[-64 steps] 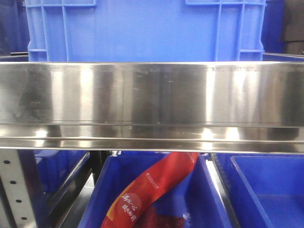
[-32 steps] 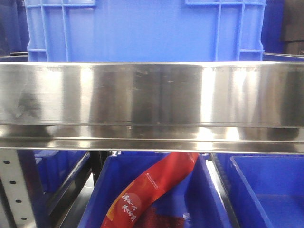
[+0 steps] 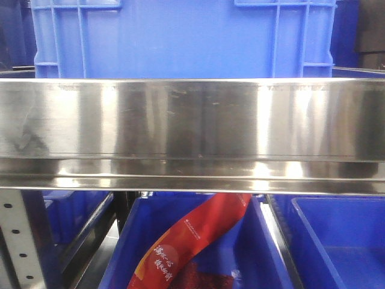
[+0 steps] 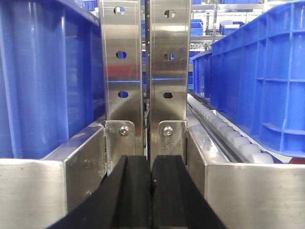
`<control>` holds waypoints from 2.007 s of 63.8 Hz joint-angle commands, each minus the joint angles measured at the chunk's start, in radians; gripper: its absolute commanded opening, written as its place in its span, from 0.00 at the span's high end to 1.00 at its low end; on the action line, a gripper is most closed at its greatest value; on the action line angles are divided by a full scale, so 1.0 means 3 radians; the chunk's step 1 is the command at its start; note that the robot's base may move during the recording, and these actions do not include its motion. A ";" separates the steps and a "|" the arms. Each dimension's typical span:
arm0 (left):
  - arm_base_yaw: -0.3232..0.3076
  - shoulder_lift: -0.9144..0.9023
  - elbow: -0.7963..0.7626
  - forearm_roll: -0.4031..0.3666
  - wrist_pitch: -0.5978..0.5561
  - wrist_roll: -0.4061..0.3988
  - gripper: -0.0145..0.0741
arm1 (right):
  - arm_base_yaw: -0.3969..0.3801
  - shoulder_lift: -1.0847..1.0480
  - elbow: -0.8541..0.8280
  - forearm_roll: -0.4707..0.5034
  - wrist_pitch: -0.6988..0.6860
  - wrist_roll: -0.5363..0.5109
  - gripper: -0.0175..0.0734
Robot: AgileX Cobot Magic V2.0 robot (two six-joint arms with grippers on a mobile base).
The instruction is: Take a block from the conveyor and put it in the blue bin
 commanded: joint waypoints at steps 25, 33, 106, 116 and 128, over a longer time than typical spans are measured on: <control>0.0018 -0.0023 -0.0008 0.0017 -0.0052 -0.0009 0.96 | 0.0007 -0.0018 0.0014 -0.0023 -0.0078 -0.0016 0.98; 0.0018 -0.0023 -0.0008 0.0017 -0.0052 -0.0009 0.96 | 0.0001 -0.0024 0.0017 -0.0038 -0.0079 -0.0008 0.98; 0.0018 -0.0023 -0.0008 0.0017 -0.0052 -0.0009 0.96 | -0.1366 -0.1348 0.1752 -0.0781 -0.1164 0.0958 0.98; 0.0018 -0.0023 -0.0008 0.0017 -0.0052 -0.0009 0.96 | -0.1366 -0.1348 0.1752 -0.0781 -0.1147 0.0958 0.98; 0.0018 -0.0023 -0.0008 0.0017 -0.0052 -0.0009 0.96 | -0.1366 -0.1348 0.1752 -0.0781 -0.1154 0.0958 0.98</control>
